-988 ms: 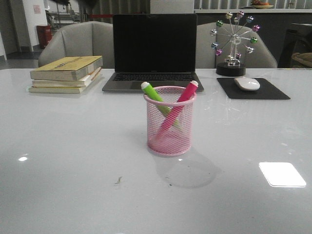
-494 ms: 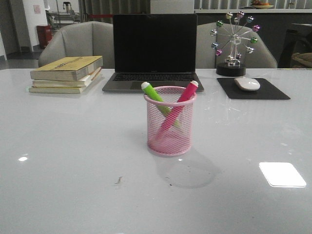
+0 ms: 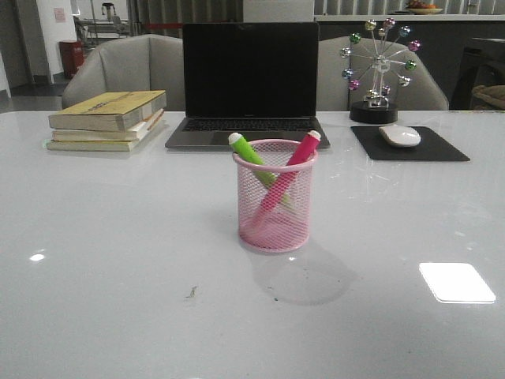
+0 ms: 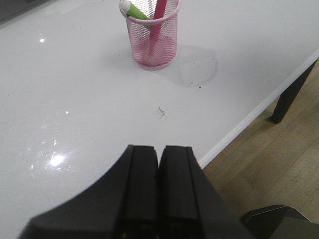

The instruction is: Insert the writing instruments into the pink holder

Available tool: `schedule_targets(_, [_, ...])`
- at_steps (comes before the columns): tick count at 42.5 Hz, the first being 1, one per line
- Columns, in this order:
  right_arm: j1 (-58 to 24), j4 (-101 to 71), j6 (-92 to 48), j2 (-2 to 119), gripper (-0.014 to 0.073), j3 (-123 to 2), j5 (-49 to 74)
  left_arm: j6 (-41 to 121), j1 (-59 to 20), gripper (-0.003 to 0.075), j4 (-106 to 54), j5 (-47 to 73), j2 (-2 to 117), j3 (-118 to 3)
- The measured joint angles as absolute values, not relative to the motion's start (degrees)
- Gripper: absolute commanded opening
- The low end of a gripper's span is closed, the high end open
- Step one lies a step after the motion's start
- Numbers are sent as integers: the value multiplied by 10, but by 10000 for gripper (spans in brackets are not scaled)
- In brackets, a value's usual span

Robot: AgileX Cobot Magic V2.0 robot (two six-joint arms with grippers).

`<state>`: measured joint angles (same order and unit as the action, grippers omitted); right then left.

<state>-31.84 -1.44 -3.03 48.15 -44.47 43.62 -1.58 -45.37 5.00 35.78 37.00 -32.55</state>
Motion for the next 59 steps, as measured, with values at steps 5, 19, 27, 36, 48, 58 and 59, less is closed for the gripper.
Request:
schedule_targets(5, [-318, -14, -30, 482, 56, -445, 436, -17, -454, 91, 50, 358, 370, -326])
schedule_targets(19, [-318, -14, -30, 482, 56, -445, 436, -17, -435, 91, 54, 348, 352, -321])
schedule_targets(27, [-318, -14, -30, 482, 56, -445, 436, -17, -295, 92, 45, 259, 277, -269])
schedule_targets(36, [-318, -14, -30, 482, 56, -445, 436, -17, -158, 92, -7, 183, 152, -165])
schedule_targets(48, [-318, -14, -30, 482, 56, -445, 436, -17, -88, 92, -26, 76, 23, -21])
schedule_targets(58, [-318, -14, -30, 482, 56, -445, 436, -16, -76, 91, -28, 50, -2, 3])
schedule_targets(59, [-318, -14, -30, 482, 56, -445, 436, -16, -70, 91, -28, 51, -2, 3])
